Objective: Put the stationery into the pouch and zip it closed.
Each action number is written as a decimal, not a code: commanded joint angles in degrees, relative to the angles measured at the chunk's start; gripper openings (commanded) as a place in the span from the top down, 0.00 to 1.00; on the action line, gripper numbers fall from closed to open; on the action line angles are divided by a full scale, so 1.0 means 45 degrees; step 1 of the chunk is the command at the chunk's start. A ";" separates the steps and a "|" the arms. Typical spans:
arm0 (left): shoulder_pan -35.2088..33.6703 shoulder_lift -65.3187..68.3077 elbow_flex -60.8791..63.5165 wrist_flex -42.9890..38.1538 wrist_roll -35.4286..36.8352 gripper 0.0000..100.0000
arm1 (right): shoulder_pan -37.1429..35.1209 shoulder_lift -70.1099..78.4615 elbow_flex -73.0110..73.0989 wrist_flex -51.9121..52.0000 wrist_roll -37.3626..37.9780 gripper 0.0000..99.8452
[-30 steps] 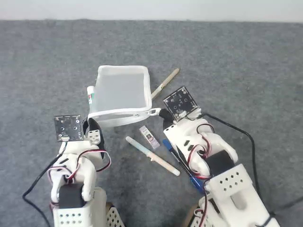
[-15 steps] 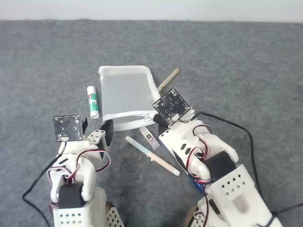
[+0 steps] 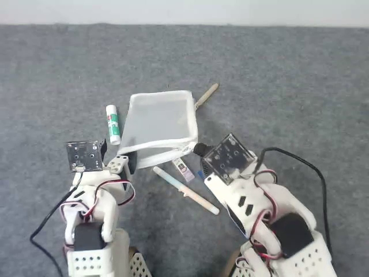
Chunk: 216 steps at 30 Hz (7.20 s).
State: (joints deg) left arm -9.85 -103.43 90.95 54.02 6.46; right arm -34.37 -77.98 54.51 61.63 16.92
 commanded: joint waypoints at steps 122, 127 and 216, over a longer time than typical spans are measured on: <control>-0.1172 -0.0215 -0.1690 0.1563 -0.0664 0.99 | 0.2335 2.9646 -2.3678 0.2940 -0.7189 0.90; -0.1172 -0.0215 -0.1690 0.1543 -0.0664 0.99 | 0.2569 2.9998 -2.4967 0.4386 -0.6916 0.96; -0.1172 -0.0215 -0.1651 0.1543 -0.0684 0.99 | 0.1944 3.2440 -3.0125 0.7316 -0.3263 0.80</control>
State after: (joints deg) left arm -14.68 -103.43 87.16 61.41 2.95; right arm -26.46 67.96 -78.15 97.23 1.54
